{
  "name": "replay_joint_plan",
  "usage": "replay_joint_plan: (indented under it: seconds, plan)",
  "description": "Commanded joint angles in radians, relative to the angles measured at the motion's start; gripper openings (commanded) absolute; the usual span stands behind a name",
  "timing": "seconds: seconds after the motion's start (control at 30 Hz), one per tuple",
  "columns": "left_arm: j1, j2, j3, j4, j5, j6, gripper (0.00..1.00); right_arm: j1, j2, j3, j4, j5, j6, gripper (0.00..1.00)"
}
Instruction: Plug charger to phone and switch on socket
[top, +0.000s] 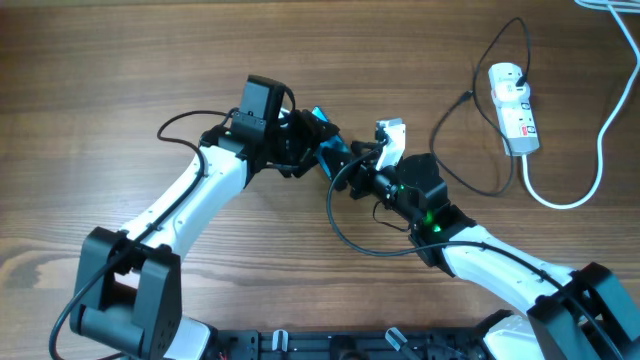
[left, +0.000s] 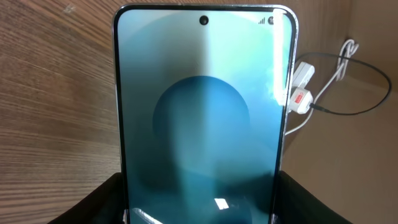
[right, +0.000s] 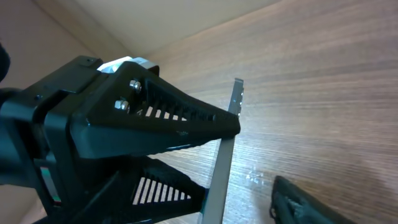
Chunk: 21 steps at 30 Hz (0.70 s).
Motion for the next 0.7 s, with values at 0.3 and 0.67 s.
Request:
replay_joint_plan:
  seconds: [0.3,0.67]
  plan:
    - [-0.048,-0.031,0.025,0.068,0.006,-0.055,0.4,0.006,0.012,0.022,-0.037,0.043,0.058,0.63]
    - [-0.09,-0.031,0.025,0.07,0.045,-0.055,0.4,0.006,0.013,0.022,-0.048,0.085,0.058,0.4]
